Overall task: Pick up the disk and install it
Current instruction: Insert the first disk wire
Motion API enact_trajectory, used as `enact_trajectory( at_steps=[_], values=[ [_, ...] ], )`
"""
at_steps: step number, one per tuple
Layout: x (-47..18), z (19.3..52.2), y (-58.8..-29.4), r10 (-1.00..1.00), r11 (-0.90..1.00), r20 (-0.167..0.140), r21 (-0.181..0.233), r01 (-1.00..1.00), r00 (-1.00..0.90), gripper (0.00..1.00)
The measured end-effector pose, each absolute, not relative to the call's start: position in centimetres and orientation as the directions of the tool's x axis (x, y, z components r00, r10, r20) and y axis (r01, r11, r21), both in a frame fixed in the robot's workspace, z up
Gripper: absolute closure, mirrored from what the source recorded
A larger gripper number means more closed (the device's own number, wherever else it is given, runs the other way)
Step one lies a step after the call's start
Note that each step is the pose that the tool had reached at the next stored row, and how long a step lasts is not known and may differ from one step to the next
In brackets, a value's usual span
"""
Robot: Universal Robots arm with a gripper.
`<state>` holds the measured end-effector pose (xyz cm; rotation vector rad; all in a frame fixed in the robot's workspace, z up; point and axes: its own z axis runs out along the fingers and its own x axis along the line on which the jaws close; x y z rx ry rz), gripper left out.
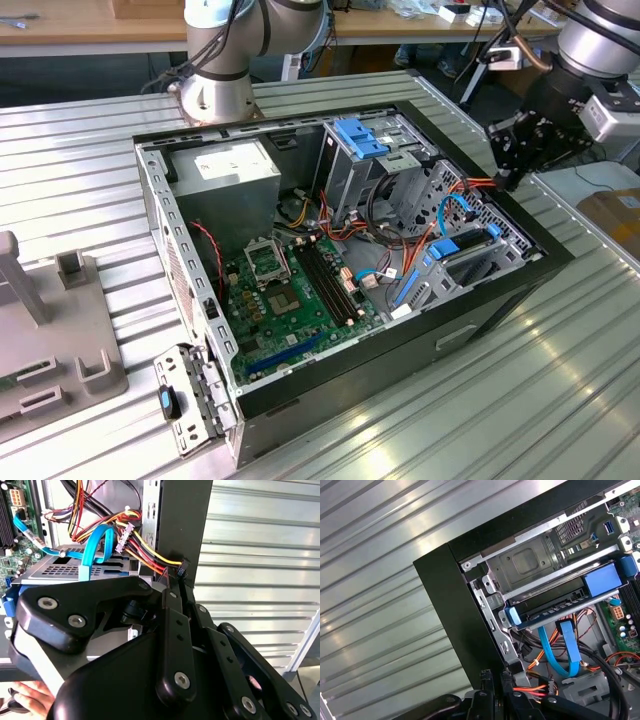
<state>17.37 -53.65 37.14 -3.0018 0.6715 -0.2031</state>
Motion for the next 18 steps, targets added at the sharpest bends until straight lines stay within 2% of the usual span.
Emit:
enact_trajectory(
  at_steps=[10, 18],
  values=[
    [17.4, 39.9, -53.7, -0.428, -0.903, 0.128, -0.092, -0.419, 0.895, 0.84],
    [15.9, 39.9, -53.7, -0.428, -0.903, 0.131, -0.093, -0.419, 0.894, 0.84]
  ],
)
